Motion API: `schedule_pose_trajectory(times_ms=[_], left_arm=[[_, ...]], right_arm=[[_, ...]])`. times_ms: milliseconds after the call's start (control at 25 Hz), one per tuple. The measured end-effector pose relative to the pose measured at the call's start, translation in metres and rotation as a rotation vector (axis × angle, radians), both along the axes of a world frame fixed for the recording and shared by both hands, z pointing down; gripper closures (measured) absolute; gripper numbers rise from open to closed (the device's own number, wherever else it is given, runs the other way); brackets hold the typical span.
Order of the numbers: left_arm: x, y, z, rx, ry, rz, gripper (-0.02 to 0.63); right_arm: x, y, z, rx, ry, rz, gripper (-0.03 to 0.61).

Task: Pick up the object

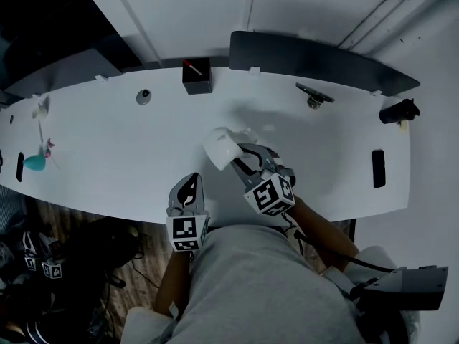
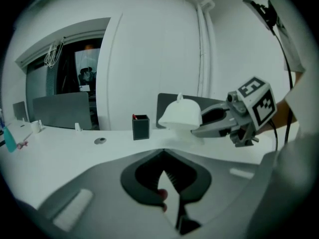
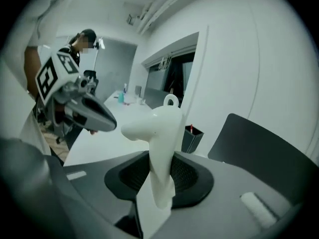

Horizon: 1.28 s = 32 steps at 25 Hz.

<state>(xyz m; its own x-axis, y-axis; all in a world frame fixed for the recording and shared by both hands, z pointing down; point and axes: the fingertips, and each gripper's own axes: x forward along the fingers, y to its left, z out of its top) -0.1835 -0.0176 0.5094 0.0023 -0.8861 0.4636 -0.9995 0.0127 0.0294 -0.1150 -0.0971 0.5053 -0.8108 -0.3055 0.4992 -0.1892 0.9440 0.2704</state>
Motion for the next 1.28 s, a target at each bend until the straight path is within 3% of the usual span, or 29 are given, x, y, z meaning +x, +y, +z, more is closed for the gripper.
schedule_pose_trajectory(times_ms=[240, 360, 480, 600, 720, 880, 960, 1080, 1280], left_arm=[[0.010, -0.018, -0.027, 0.084, 0.000, 0.051, 0.614], [0.017, -0.022, -0.040, 0.116, -0.007, 0.079, 0.614], [0.026, -0.024, -0.058, 0.168, 0.017, 0.123, 0.612], [0.042, -0.024, -0.080, 0.227, 0.115, 0.247, 0.612], [0.067, -0.019, -0.101, 0.231, 0.281, 0.471, 0.612], [0.073, -0.017, -0.132, 0.272, 0.315, 0.618, 0.608], [0.079, -0.016, -0.144, 0.271, 0.323, 0.706, 0.352], [0.094, -0.010, -0.157, 0.261, 0.317, 0.840, 0.309], [0.125, 0.017, -0.171, 0.216, 0.374, 1.088, 0.312]], right_arm=[[0.005, 0.010, -0.080, -0.142, -0.289, -0.001, 0.454], [0.013, 0.017, -0.132, -0.193, -0.482, -0.048, 0.454], [0.035, 0.028, -0.165, -0.326, -0.612, -0.059, 0.454], [0.060, 0.036, -0.170, -0.444, -0.641, -0.068, 0.454], [0.072, 0.040, -0.168, -0.512, -0.652, -0.104, 0.453], [0.080, 0.054, -0.166, -0.578, -0.633, -0.187, 0.453], [0.083, 0.062, -0.166, -0.614, -0.625, -0.244, 0.453], [0.083, 0.077, -0.167, -0.650, -0.586, -0.355, 0.453], [0.083, 0.109, -0.174, -0.688, -0.487, -0.605, 0.453]])
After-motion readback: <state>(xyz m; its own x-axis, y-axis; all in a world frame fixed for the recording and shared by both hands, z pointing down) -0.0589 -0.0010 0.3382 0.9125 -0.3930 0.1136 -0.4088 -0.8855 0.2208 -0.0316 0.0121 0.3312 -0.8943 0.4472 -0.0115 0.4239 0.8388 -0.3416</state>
